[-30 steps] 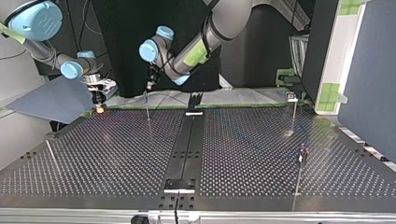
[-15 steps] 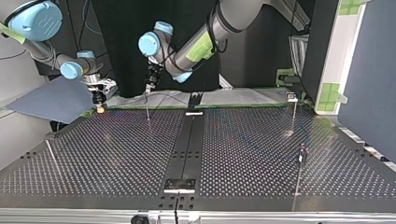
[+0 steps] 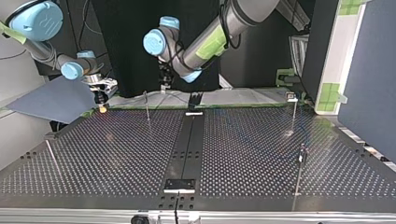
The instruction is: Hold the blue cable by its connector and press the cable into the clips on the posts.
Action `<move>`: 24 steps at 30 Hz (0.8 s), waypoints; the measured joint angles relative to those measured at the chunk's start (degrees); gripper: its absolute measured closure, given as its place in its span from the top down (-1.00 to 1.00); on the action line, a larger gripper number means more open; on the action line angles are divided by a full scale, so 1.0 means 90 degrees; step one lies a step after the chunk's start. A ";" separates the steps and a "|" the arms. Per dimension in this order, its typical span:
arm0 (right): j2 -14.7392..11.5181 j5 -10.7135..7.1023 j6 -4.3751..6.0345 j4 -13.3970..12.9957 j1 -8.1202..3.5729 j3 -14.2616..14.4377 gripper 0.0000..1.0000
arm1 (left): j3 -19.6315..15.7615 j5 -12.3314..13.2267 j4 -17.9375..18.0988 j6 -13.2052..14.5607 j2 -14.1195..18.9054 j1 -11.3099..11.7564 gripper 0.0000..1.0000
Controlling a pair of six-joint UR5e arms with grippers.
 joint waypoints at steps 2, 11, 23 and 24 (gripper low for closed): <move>0.0001 -0.0014 0.0004 0.0000 0.0009 0.0000 -1.00 | -0.0103 -0.0042 -0.0104 -0.0048 0.0102 -0.0003 1.00; 0.0002 -0.0029 0.0013 0.0000 0.0026 0.0000 -1.00 | -0.0598 0.0262 -0.0090 -0.0378 0.0598 -0.0030 1.00; -0.0004 -0.0010 0.0005 0.0005 0.0113 -0.0041 -1.00 | -0.1340 0.0403 0.0401 -0.0678 0.1338 -0.0034 1.00; -0.0003 -0.0007 0.0003 0.0006 0.0117 -0.0042 -1.00 | -0.1406 0.0403 0.0417 -0.0685 0.1406 -0.0031 1.00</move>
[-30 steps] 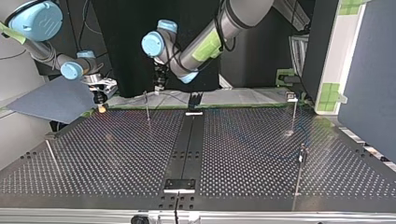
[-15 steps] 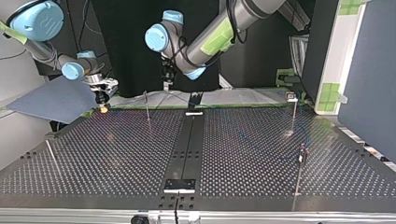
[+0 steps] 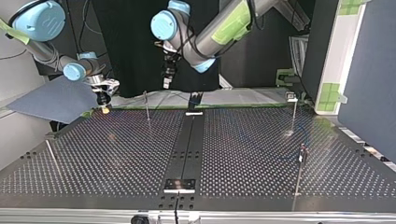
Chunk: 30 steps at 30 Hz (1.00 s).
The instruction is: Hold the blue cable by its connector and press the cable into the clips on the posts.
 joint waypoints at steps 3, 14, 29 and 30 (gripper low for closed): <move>0.0002 0.0004 -0.0006 0.0011 0.0011 0.0000 -1.00 | -0.0176 -0.0004 0.0034 -0.0007 0.0176 0.0004 1.00; 0.0000 0.0016 -0.0046 0.0071 0.0031 -0.0005 -1.00 | -0.0856 0.0005 0.0178 -0.0020 0.0855 0.0013 1.00; 0.0000 0.0016 -0.0048 0.0073 0.0055 -0.0009 -1.00 | -0.1884 0.0015 0.0564 -0.0134 0.1882 0.0023 1.00; 0.0000 0.0016 -0.0048 0.0073 0.0057 -0.0009 -1.00 | -0.1964 0.0017 0.0633 -0.0133 0.1963 0.0024 1.00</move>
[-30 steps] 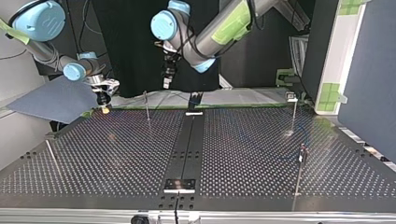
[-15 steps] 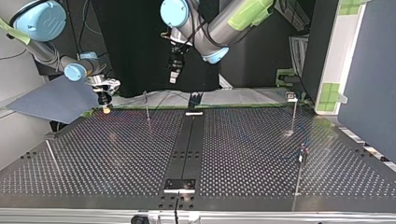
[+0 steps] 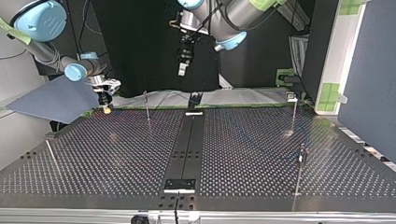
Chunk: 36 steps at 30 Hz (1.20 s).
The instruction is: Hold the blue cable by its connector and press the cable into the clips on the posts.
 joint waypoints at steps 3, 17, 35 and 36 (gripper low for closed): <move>0.0000 0.0000 0.0000 0.0000 0.0005 -0.0001 -1.00 | -0.0194 0.0007 0.0182 -0.0001 0.0194 0.0004 1.00; -0.0266 0.0291 -0.0204 0.0315 0.0002 -0.0006 -1.00 | -0.1034 -0.0005 0.1020 -0.0053 0.1035 0.0034 1.00; -0.1299 0.0972 -0.0241 0.0845 0.0106 0.0603 -1.00 | -0.2159 0.0453 0.2023 -0.0453 0.1079 0.0102 1.00; -0.1365 0.1038 -0.0216 0.0847 0.0121 0.0668 -1.00 | -0.2235 0.0479 0.2038 -0.0478 0.1078 0.0110 1.00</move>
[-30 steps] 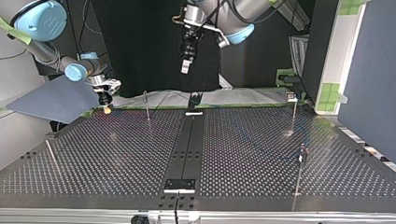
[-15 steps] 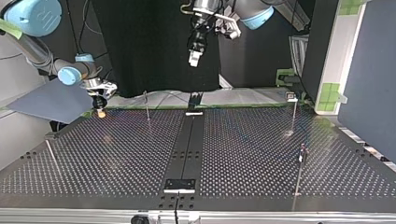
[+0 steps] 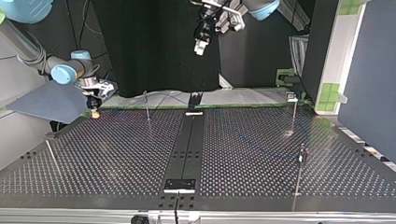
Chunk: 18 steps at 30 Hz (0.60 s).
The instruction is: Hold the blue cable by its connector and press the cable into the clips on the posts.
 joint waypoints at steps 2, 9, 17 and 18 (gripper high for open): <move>-0.0148 0.0147 0.0071 0.0014 0.0035 0.0148 -1.00 | -0.0126 0.0023 0.0016 -0.0028 0.0000 0.0013 1.00; -0.0608 0.0542 0.0334 0.0105 0.0124 0.0581 -1.00 | -0.0461 0.0057 0.0153 -0.0039 -0.0002 0.0073 1.00; -0.1106 0.0732 0.0467 -0.0006 0.0291 0.0842 -1.00 | -0.0484 0.0276 0.0222 0.0083 -0.0003 0.0149 1.00; -0.1162 0.0747 0.0473 -0.0025 0.0305 0.0865 -1.00 | -0.0484 0.0287 0.0223 0.0110 -0.0003 0.0160 1.00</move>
